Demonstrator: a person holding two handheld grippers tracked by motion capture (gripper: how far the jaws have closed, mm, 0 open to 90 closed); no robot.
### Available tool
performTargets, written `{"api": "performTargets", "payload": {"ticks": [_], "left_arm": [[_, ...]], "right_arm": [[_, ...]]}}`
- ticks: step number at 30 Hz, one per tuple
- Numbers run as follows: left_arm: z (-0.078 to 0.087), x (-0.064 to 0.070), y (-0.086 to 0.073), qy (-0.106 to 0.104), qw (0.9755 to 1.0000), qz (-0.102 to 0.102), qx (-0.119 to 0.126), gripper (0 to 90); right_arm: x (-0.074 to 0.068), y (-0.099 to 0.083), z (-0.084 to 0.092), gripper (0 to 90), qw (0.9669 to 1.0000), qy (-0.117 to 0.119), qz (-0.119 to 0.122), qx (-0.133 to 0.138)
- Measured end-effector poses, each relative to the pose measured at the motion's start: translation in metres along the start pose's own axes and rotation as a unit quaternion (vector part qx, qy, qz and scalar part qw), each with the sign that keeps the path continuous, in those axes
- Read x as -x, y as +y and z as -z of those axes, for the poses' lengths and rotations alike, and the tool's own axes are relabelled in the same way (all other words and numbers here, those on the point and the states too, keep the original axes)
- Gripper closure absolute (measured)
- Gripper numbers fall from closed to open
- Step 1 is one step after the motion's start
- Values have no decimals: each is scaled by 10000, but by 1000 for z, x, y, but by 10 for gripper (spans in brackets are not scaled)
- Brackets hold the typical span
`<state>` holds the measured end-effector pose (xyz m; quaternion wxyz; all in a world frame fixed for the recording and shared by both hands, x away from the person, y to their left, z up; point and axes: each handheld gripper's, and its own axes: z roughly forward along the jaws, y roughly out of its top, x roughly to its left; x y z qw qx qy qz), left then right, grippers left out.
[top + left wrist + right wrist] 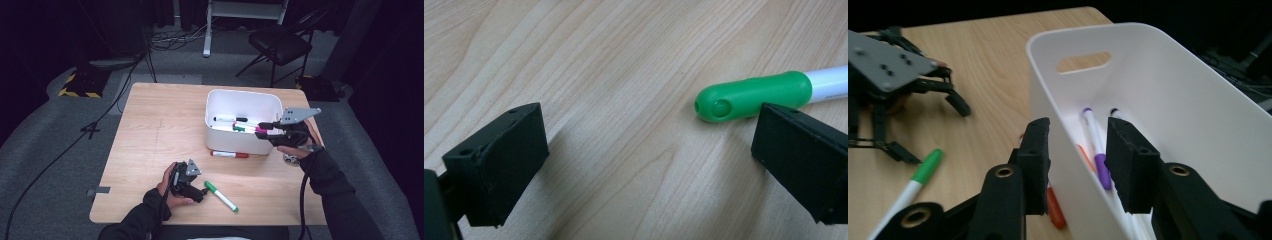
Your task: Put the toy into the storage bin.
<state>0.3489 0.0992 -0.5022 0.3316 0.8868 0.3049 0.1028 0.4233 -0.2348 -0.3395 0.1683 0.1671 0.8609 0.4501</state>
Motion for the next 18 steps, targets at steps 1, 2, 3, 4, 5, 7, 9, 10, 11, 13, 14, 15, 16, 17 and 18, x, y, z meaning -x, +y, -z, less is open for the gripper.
{"api": "performTargets", "payload": {"ticks": [1, 2, 3, 4, 5, 7, 9, 10, 11, 13, 14, 15, 16, 17, 18], "left_arm": [[0, 0, 0, 32, 10000, -4, 14, 19], [0, 0, 0, 32, 10000, -4, 14, 20], [1, 0, 0, 37, 10000, -5, 19, 20], [1, 1, -1, 32, 10000, 8, 23, 23], [1, 1, -1, -7, 10000, 55, -12, 23], [2, -1, -2, -34, 9999, -95, 12, 25], [3, -2, -3, -121, 9999, -37, -5, 26], [3, -2, -4, -143, 9999, -38, -13, 26], [4, -3, -3, -68, 9999, -114, 9, 26], [4, -4, -4, -88, 9999, -109, -1, 26], [4, -5, -5, -63, 9999, -108, 17, 26], [5, -5, -5, -78, 9999, -105, 9, 26], [5, -6, -5, -75, 9999, -121, -8, 26], [5, -6, -5, -72, 9999, -124, -2, 26], [5, -6, -5, -76, 9999, -129, -11, 26]], "right_arm": [[-8, -1, 2, 614, 10000, -2, 53, 65], [-8, -1, 2, 614, 10000, -2, 53, 65], [-15, -3, 3, 609, 9998, 65, 107, 123], [-33, -8, 2, 593, 9995, 217, 108, 210], [-39, -11, 1, 590, 9993, 256, 136, 219], [-57, -21, -8, 574, 9986, 466, 127, 235], [-71, -29, -18, 565, 9981, 587, 117, 161], [-79, -35, -25, 562, 9972, 723, 57, 153], [-87, -40, -33, 553, 9967, 797, 113, 48], [-106, -50, -53, 538, 9950, 967, 222, -118], [-112, -54, -60, 538, 9941, 1043, 224, -172], [-119, -57, -69, 538, 9932, 1105, 271, -246], [-127, -62, -79, 535, 9916, 1222, 275, -327], [-131, -64, -85, 534, 9906, 1290, 268, -379], [-135, -67, -93, 532, 9900, 1285, 306, -491]]}}
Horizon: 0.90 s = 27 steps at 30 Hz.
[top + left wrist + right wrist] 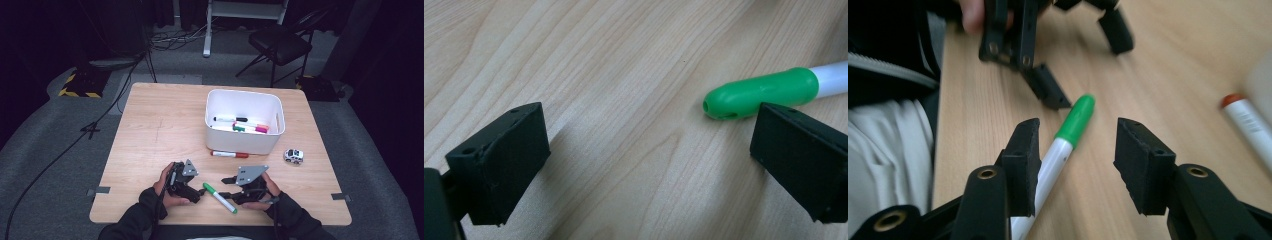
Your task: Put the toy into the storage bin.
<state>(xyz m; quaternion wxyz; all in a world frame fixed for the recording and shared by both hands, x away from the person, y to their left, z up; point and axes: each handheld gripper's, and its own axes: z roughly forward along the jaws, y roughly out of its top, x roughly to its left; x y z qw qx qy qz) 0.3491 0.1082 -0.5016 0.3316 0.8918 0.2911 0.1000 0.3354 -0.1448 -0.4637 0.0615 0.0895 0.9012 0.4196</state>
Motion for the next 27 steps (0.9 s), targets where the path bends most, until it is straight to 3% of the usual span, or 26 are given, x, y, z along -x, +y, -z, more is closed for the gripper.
{"api": "performTargets", "payload": {"ticks": [1, 2, 6, 11, 15, 16, 19, 20, 22, 25, 27], "left_arm": [[0, 0, 0, 0, 10000, 0, 24, 26], [0, 0, 0, -4, 10000, 21, 2, 26], [0, -1, -1, -43, 10000, 24, 16, 26], [0, -1, -1, -49, 10000, 39, 11, 25], [0, -1, -1, -46, 10000, 43, 13, 25], [0, -1, -1, -47, 10000, 41, 11, 25], [0, -1, -1, -46, 10000, 43, 11, 25], [0, -1, -1, -47, 10000, 44, 12, 25], [0, -1, -1, -46, 10000, 44, 12, 25], [-1, -1, 0, -35, 10000, 37, 23, 24], [-1, -1, 0, -29, 10000, 34, 22, 23]], "right_arm": [[0, -2, -9, 527, 9999, -9, 72, -152], [-2, -4, -14, 528, 9997, 31, -32, -237], [-3, -10, -26, 556, 9992, 116, 31, -392], [1, -18, -28, 700, 9991, 15, -10, -426], [8, -24, -20, 760, 9990, -75, -6, -442], [16, -33, -11, 768, 9989, -125, -173, -419], [26, -42, 1, 769, 9983, -274, -251, -446], [29, -46, 6, 769, 9978, -261, -430, -437], [37, -55, 16, 769, 9980, -313, -356, -421], [43, -66, 28, 768, 9967, -379, -617, -379], [48, -72, 35, 768, 9968, -423, -534, -417]]}}
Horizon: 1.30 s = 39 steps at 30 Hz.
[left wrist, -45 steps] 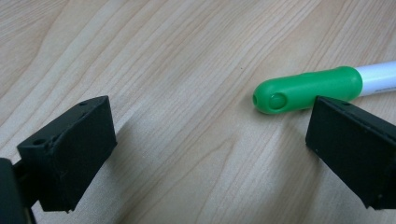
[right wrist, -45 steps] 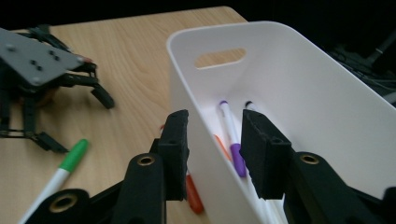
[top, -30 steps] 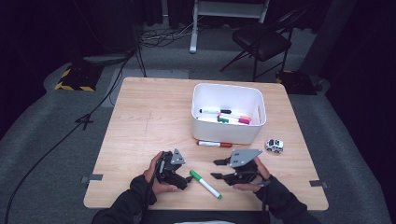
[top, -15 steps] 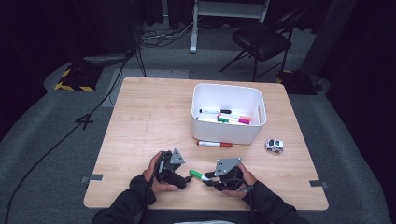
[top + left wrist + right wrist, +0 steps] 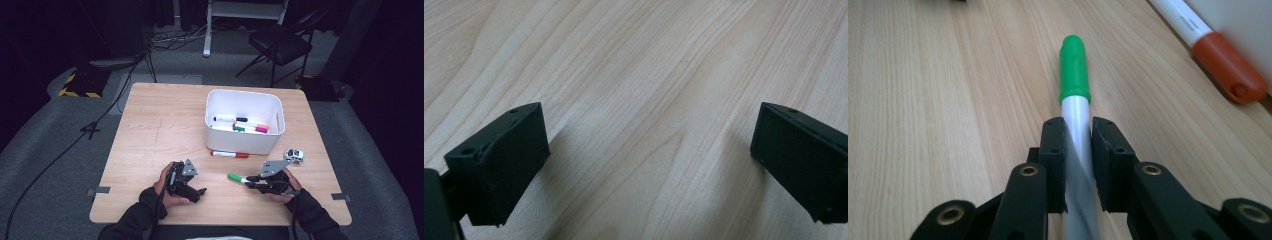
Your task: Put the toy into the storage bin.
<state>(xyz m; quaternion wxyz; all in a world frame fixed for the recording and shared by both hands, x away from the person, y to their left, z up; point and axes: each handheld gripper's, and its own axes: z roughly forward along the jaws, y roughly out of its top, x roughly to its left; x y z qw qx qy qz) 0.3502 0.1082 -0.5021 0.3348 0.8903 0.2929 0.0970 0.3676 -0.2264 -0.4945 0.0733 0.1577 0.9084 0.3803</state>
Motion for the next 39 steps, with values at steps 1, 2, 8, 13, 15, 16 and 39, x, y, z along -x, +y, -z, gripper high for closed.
{"api": "performTargets", "payload": {"ticks": [1, 2, 8, 13, 15, 16, 39], "left_arm": [[0, 0, 0, -2, 10000, -7, -8, 23], [0, 0, 0, 0, 10000, 0, -1, 23], [0, 0, 0, -11, 10000, 9, -15, 22], [0, 0, 0, -11, 10000, 8, -15, 22], [0, 0, 0, -11, 10000, 11, -16, 22], [0, 0, 0, -12, 10000, 8, -16, 22], [0, 0, 0, -23, 10000, 16, -45, 21]], "right_arm": [[1, -2, 2, 768, 9999, -7, -100, 43], [3, -4, 4, 766, 9999, -16, -140, 31], [6, -1, 5, 659, 9999, -41, -131, 103], [8, 13, -10, 618, 10000, 3, -25, 33], [12, 15, -16, 622, 10000, 47, -16, 0], [13, 15, -18, 629, 10000, 57, 12, 28], [17, 32, 43, 750, 9928, -241, 34, 1176]]}}
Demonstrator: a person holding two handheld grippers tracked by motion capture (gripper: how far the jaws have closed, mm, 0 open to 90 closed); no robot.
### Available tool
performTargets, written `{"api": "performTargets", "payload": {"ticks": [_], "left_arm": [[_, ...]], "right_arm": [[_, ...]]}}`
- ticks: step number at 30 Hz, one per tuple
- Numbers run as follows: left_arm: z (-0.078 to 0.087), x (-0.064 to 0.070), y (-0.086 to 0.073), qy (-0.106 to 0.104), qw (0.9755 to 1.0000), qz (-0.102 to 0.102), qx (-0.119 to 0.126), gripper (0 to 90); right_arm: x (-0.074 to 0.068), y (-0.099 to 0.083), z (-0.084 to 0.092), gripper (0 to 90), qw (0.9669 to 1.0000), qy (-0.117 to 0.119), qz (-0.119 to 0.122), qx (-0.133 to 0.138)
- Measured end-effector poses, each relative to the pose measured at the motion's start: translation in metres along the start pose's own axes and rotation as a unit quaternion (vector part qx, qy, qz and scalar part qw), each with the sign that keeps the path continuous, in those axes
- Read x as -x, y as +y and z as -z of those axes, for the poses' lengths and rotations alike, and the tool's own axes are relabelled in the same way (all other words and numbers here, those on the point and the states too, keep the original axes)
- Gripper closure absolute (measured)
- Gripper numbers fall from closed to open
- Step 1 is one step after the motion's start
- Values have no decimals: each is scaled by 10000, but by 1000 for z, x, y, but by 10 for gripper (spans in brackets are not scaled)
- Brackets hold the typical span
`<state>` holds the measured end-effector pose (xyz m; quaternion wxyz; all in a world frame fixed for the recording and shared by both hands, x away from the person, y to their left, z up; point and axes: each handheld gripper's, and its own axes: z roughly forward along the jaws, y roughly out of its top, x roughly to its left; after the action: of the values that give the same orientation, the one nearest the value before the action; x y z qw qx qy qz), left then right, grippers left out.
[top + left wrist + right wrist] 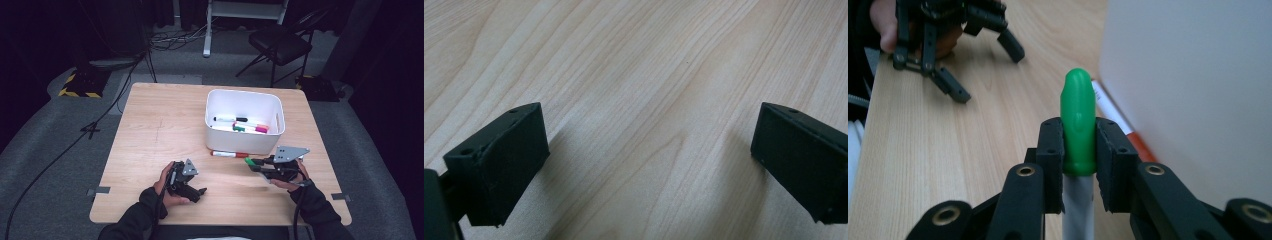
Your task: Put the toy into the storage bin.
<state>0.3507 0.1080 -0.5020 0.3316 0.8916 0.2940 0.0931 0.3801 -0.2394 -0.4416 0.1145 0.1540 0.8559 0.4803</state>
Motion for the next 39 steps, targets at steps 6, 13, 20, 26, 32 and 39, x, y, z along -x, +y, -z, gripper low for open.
{"api": "performTargets", "payload": {"ticks": [6, 13, 20, 26, 32, 39], "left_arm": [[0, -1, 0, 29, 10000, -39, 23, 21], [0, -1, 0, 37, 10000, -42, 22, 20], [0, -1, 1, 63, 10000, -56, 47, 20], [0, -1, 1, 65, 10000, -55, 48, 20], [-1, 0, 0, 83, 9999, -56, 67, 20], [-1, 0, 0, 87, 9999, -54, 62, 20]], "right_arm": [[5, 22, 32, 750, 9991, -260, 147, 300], [14, 56, 68, 750, 9968, -602, 311, 432], [30, 89, 89, 750, 9929, -970, 541, 427], [46, 116, 84, 750, 9900, -1175, 748, 233], [65, 136, 72, 750, 9893, -1246, 759, 83], [83, 149, 53, 750, 9895, -1238, 748, -52]]}}
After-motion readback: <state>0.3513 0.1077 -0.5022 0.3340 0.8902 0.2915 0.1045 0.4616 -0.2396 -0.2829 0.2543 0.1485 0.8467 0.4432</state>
